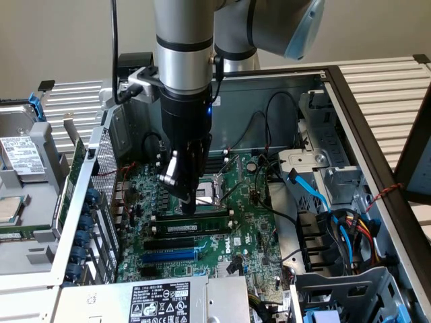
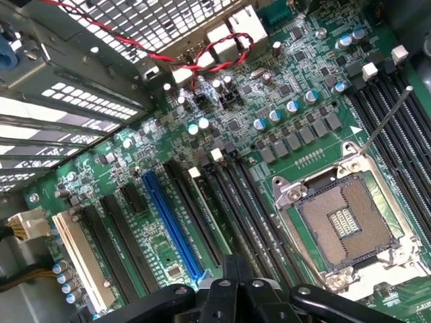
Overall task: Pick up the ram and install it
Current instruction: 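Press down the ram until it locks into place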
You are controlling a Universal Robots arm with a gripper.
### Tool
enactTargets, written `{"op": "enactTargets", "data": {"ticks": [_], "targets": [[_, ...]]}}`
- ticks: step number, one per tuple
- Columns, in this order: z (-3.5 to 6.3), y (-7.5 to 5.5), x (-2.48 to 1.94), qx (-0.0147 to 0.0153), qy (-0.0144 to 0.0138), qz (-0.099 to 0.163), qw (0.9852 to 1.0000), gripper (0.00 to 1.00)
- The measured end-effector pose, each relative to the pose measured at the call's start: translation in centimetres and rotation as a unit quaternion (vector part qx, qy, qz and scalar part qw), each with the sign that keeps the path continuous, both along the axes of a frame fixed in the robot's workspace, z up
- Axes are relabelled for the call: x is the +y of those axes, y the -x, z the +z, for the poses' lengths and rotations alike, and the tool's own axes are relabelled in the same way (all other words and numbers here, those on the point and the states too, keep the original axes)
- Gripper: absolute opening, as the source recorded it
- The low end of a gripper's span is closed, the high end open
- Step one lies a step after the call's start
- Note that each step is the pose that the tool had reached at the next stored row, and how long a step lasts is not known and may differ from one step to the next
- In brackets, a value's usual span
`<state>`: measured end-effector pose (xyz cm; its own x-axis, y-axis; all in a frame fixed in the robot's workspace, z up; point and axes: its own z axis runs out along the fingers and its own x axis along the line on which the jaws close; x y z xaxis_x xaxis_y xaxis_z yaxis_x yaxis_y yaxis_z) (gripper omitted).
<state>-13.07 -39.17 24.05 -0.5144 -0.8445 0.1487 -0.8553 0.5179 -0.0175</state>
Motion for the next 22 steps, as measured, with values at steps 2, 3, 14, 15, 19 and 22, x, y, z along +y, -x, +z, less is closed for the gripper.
{"op": "enactTargets", "data": {"ticks": [2, 3, 14, 15, 19, 22], "targets": [[0.0, 0.0, 0.0, -0.0005, -0.0013, -0.01, 1.0, 0.1], [0.0, 0.0, 0.0, -0.0007, -0.0019, -0.014, 0.9999, 0.1], [-0.01, 0.0, 0.0, -0.0028, -0.0096, -0.065, 0.9978, 0.1], [0.0, 0.0, 0.0, -0.003, -0.0096, -0.069, 0.9976, 0.1], [0.0, -0.01, 0.0, -0.0034, -0.0096, -0.085, 0.9963, 0.1], [0.0, -0.01, 0.0, -0.0036, -0.0095, -0.106, 0.9943, 0.1]]}}
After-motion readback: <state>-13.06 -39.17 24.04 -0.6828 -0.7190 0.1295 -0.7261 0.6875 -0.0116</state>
